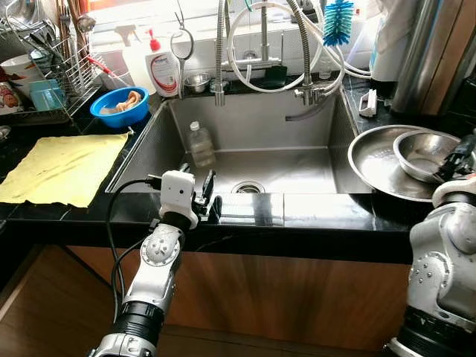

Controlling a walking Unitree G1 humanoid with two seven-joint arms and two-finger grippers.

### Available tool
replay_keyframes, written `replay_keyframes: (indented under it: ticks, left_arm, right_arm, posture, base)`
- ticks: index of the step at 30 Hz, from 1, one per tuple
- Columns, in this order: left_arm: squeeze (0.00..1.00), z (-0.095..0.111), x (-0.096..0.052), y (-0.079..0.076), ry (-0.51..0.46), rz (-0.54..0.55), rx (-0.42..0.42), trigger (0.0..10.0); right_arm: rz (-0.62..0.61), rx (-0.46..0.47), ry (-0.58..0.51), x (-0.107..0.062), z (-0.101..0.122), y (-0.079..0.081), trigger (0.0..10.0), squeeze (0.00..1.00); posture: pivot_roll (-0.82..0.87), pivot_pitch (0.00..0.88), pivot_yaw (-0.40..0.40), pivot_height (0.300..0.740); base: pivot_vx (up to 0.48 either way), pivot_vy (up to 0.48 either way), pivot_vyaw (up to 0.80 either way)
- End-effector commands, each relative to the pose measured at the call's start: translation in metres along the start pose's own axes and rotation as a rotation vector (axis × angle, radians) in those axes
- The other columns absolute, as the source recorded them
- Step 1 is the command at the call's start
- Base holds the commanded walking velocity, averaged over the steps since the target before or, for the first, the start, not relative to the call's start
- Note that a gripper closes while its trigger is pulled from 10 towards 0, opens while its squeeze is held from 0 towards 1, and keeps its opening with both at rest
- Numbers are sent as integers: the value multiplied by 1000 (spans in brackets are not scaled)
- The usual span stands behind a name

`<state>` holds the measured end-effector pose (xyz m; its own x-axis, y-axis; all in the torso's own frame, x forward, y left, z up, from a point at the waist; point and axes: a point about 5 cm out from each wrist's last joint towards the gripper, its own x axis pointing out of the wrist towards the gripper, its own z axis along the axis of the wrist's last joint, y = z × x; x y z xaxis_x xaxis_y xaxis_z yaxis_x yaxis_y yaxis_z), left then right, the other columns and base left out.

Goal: Kitchen organization

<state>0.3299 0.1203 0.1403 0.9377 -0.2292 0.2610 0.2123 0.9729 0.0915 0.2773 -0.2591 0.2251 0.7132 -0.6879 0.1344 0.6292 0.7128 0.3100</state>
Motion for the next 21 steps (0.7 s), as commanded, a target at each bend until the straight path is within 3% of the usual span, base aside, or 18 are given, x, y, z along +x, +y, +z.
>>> replay_keyframes:
  ticks: [1, 4, 9, 15, 21]
  left_arm:
    - [0, 1, 0, 5, 2, 15, -3, 10000]
    - [0, 1, 0, 5, 2, 18, -4, 10000]
    - [0, 1, 0, 5, -1, 17, -5, 10000]
    - [0, 3, 1, 5, -6, 20, -2, 10000]
    - [0, 5, 4, 5, -14, 23, -2, 10000]
  right_arm:
    - [-5, -15, 13, 3, -1, -1, 10000, 0]
    - [-1, -34, 18, 8, 1, -1, 10000, 0]
    - [0, -153, 118, 17, -11, -2, 10000, 0]
    - [58, -198, 163, 24, -14, 5, 10000, 0]
    - [76, -249, 140, 35, -2, 5, 10000, 0]
  posture:
    - [-295, 0, 142, 740]
    - [-295, 0, 141, 740]
    - [-292, 0, 139, 740]
    - [-291, 0, 138, 740]
    - [-294, 0, 139, 740]
  base:
    - [0, 0, 0]
    - [0, 0, 0]
    - [0, 0, 0]
    - [0, 0, 0]
    - [0, 0, 0]
